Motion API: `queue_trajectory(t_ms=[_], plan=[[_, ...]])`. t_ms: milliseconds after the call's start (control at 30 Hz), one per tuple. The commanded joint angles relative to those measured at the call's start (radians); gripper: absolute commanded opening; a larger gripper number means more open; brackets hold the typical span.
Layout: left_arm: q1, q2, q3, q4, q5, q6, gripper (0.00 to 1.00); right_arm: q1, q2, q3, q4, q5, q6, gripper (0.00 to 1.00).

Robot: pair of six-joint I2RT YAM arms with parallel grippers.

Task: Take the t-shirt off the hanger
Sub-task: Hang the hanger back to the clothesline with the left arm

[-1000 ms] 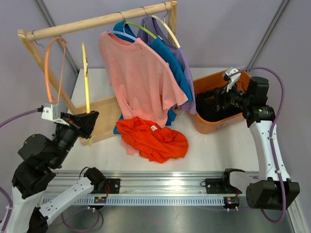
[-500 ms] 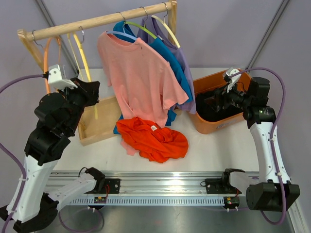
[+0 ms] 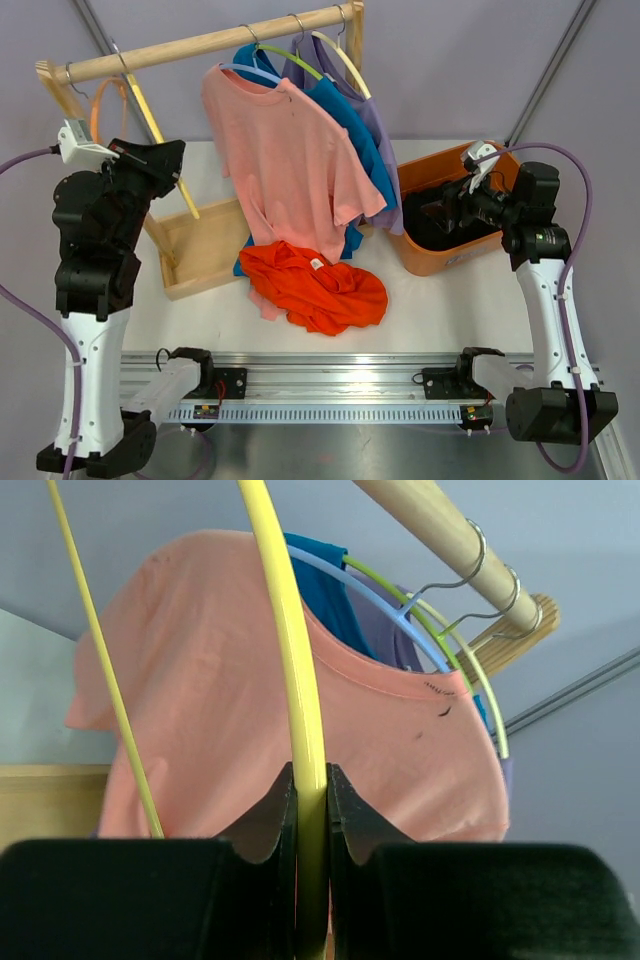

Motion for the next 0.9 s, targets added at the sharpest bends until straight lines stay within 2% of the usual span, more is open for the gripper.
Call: queue_trajectory(t_ms=[0,67,167,367,600,733,833,867], plan=[[0.114,0.006,-0.009,0.165,0.177,-0.178,0.00,-0.001,-0.030,-0.001,0.030,-0.032,0.016,0.77],[0.216,0.014,-0.050,0.200,0.276,-0.250,0.00,-0.001,-0.036,0.000,0.035,-0.036,0.026,0.77],[0.305,0.031,-0.102,0.292,0.375,-0.359,0.00,-0.001,-0.044,0.005,0.033,-0.050,0.033,0.77],[0.324,0.037,-0.092,0.282,0.372,-0.363,0.00,-0.001,-0.056,0.005,0.023,-0.052,0.027,0.77],[0.352,-0.019,-0.150,0.236,0.355,-0.378,0.00,-0.001,-0.048,0.000,0.035,-0.067,0.032,0.77],[0.358,-0.055,-0.172,0.214,0.323,-0.372,0.14,0.000,-0.047,-0.001,0.043,-0.075,0.032,0.77],[0.359,-0.072,-0.175,0.202,0.314,-0.369,0.18,0.000,-0.045,-0.001,0.044,-0.085,0.033,0.77],[0.359,-0.075,-0.175,0.201,0.309,-0.369,0.27,0.000,-0.045,-0.001,0.043,-0.087,0.035,0.77]])
